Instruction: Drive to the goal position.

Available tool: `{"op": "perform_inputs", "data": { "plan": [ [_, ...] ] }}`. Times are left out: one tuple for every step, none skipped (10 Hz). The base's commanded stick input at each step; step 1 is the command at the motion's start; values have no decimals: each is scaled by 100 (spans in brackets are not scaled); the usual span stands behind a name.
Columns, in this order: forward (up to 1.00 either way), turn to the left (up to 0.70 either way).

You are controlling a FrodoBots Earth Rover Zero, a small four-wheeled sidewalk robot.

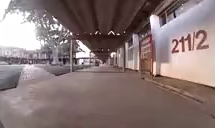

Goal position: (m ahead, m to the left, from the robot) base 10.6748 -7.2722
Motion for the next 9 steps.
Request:
{"op": "perform_inputs", "data": {
  "plan": [
    [70,0],
    [70,0],
    [70,0],
    [70,0],
    [70,0],
    [70,0],
    [70,0],
    [70,0],
    [70,0]
  ]
}}
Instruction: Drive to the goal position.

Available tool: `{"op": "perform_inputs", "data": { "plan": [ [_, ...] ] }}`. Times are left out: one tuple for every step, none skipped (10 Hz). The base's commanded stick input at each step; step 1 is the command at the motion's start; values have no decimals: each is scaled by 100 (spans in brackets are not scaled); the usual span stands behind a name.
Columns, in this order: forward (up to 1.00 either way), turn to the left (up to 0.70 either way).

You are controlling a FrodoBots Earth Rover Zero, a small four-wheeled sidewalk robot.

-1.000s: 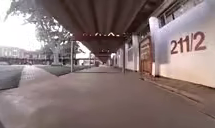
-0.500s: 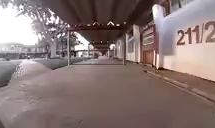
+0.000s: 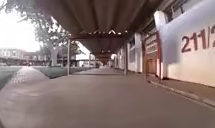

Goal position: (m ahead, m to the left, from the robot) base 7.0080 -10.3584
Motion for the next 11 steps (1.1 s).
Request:
{"op": "perform_inputs", "data": {
  "plan": [
    [70,0],
    [70,0],
    [70,0],
    [70,0],
    [70,0],
    [70,0],
    [70,0],
    [70,0],
    [70,0],
    [70,-4],
    [70,-10]
  ]
}}
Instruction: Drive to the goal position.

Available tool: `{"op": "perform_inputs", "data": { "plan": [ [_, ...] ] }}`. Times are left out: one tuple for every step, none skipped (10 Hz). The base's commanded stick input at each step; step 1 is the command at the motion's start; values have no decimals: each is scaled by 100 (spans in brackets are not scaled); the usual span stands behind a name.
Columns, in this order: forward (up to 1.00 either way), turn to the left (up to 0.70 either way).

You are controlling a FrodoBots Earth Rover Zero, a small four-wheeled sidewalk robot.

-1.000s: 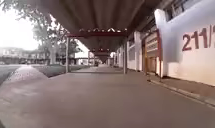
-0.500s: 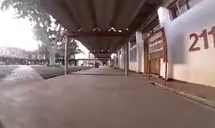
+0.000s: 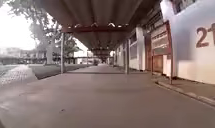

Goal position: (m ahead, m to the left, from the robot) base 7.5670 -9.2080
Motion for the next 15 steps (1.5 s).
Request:
{"op": "perform_inputs", "data": {
  "plan": [
    [70,-35],
    [70,-35],
    [70,-27],
    [70,-8],
    [70,0],
    [70,0],
    [70,0],
    [70,0],
    [70,0],
    [70,0],
    [70,0],
    [70,0],
    [70,0],
    [70,0],
    [70,0]
  ]
}}
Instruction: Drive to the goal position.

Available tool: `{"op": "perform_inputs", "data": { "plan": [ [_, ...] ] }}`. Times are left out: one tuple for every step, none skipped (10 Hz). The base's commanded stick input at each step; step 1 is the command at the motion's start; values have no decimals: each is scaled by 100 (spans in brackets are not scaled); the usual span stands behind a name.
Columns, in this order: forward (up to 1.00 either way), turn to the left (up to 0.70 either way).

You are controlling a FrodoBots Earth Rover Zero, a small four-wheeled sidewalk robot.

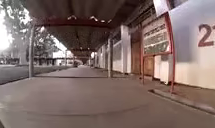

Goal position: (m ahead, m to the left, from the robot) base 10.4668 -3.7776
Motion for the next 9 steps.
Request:
{"op": "perform_inputs", "data": {
  "plan": [
    [70,0],
    [70,0],
    [70,0],
    [70,0],
    [70,0],
    [70,10],
    [70,23],
    [70,35],
    [70,35]
  ]
}}
